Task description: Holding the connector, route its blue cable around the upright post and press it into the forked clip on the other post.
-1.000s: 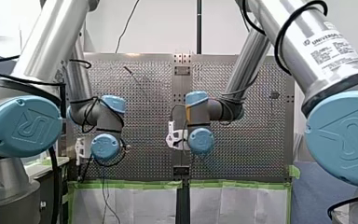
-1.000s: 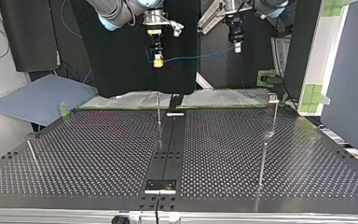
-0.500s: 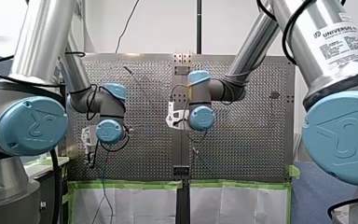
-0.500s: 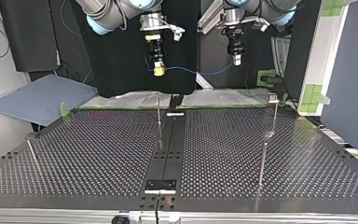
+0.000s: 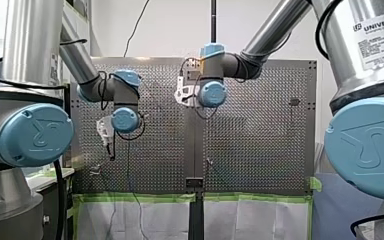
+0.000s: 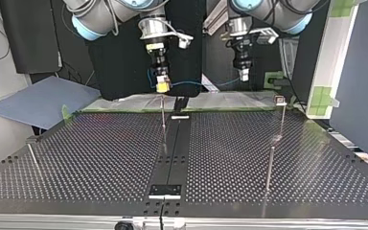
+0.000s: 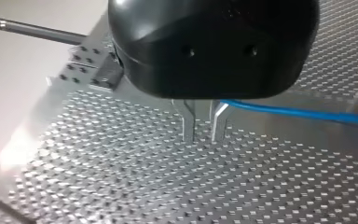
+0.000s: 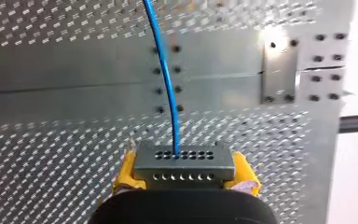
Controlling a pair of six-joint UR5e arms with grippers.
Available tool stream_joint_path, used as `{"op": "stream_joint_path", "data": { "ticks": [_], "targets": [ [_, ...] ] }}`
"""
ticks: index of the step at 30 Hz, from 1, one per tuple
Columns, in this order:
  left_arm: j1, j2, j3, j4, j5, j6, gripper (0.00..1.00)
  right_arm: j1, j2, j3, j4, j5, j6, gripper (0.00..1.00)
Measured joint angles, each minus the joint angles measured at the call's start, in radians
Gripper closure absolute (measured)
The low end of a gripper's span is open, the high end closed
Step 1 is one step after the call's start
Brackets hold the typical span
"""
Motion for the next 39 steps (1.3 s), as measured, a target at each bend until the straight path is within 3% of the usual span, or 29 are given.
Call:
{"op": "stream_joint_path", "data": {
  "ticks": [9, 21, 31, 39],
  "targets": [
    [0.009, 0.075, 0.068, -0.074, -0.028, -0.024, 0.78, 0.0, -0.009, -0.064, 0.06, -0.026, -0.001, 1.0],
    [0.038, 0.184, 0.152, -0.177, -0.056, -0.031, 0.78, 0.0, -0.011, -0.13, 0.107, -0.088, -0.002, 1.0],
    [0.071, 0.208, 0.21, -0.217, -0.089, -0.017, 0.78, 0.0, -0.012, -0.211, 0.162, -0.154, -0.01, 1.0],
    [0.101, 0.231, 0.273, -0.273, -0.091, 0.0, 0.78, 0.0, -0.01, -0.281, 0.219, -0.184, -0.012, 1.0]
  ]
}}
